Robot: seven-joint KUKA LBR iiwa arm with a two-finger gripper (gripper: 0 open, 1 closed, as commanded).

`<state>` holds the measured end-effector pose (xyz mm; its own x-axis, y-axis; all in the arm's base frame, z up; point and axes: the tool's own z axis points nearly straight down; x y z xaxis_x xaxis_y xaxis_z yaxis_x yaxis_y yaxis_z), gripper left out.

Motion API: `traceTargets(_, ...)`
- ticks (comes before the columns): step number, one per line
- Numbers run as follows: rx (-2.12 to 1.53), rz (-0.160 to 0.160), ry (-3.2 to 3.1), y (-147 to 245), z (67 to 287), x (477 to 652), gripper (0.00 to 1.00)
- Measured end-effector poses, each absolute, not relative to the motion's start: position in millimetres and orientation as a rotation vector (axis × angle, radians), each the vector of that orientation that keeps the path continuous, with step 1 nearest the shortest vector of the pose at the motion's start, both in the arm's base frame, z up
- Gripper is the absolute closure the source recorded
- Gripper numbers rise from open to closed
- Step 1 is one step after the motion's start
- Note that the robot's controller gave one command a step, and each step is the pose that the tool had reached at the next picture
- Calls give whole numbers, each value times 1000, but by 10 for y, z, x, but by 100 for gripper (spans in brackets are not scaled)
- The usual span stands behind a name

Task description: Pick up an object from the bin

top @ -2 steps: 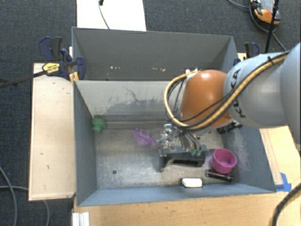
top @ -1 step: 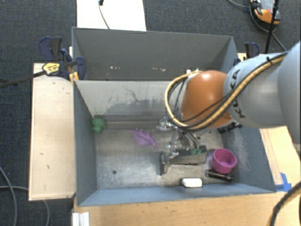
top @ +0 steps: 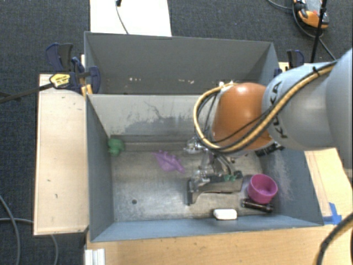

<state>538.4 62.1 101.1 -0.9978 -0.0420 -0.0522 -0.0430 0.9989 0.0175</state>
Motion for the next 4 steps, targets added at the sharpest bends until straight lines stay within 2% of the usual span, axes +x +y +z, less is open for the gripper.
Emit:
traceTargets(1, -269, 36, 3081, 534, 1004, 5273, 0)
traceTargets(2, -847, 11, 3001, 312, 1076, 5285, 100)
traceTargets(3, -843, 12, 3002, 314, 1077, 5286, 100)
traceTargets(4, -865, 4, 3021, 292, 1525, 5277, 100)
